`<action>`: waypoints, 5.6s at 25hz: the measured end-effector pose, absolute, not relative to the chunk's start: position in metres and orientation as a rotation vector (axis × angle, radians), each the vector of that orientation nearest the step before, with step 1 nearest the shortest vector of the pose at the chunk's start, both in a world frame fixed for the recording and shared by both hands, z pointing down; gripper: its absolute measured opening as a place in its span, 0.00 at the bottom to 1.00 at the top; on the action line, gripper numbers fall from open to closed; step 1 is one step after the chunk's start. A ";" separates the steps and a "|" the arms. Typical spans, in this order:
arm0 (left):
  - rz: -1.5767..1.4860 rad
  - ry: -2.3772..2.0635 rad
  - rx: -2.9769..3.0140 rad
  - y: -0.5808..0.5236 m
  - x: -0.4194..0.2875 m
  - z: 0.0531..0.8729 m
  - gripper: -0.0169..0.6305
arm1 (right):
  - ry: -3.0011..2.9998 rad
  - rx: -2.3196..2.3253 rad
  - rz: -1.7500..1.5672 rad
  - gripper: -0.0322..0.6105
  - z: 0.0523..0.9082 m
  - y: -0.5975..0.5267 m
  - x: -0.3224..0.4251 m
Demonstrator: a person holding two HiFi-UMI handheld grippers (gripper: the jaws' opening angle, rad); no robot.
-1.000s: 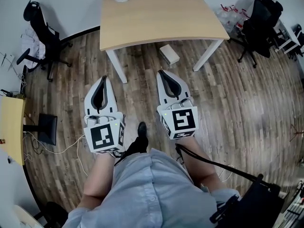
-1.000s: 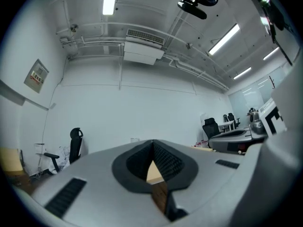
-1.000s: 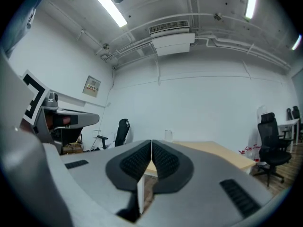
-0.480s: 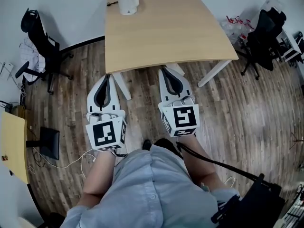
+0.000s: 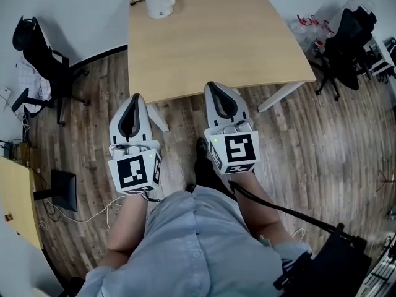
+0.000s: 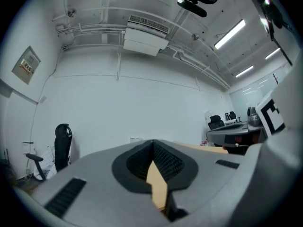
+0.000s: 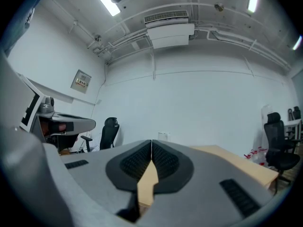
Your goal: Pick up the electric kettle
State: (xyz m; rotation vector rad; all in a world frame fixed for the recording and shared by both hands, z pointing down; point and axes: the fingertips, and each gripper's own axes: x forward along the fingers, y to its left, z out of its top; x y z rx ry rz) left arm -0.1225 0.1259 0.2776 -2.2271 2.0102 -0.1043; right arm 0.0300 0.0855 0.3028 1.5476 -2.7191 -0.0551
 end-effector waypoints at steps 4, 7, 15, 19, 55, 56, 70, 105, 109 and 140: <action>-0.131 2.040 -2.213 0.092 -0.128 0.284 0.03 | -2.729 1.517 -0.023 0.05 0.312 0.050 0.024; -0.144 2.064 -2.196 0.063 -0.131 0.285 0.03 | -2.744 1.481 -0.007 0.05 0.315 0.021 0.019; -0.152 2.116 -2.146 -0.023 -0.135 0.282 0.03 | -2.789 1.394 0.005 0.05 0.314 -0.073 0.006; -0.133 2.116 -2.119 -0.060 -0.138 0.277 0.03 | -2.812 1.371 -0.026 0.05 0.308 -0.114 -0.001; -0.100 2.318 -2.187 -0.242 -0.225 0.316 0.03 | -2.717 1.198 0.079 0.26 0.358 -0.370 -0.081; -0.102 2.325 -2.193 -0.246 -0.226 0.319 0.03 | -2.713 1.192 0.089 0.29 0.361 -0.376 -0.084; -0.159 2.453 -2.280 -0.281 -0.246 0.373 0.03 | -2.689 1.134 0.126 0.38 0.393 -0.442 -0.125; -0.173 2.509 -2.209 -0.274 -0.261 0.375 0.03 | -2.885 1.189 0.055 0.21 0.348 -0.482 -0.140; -0.157 2.489 -2.206 -0.271 -0.262 0.369 0.03 | -2.924 1.223 -0.010 0.21 0.312 -0.490 -0.138; -0.131 2.140 -2.299 -0.239 -0.186 0.327 0.03 | -2.856 1.634 -0.335 0.21 0.156 -0.424 0.037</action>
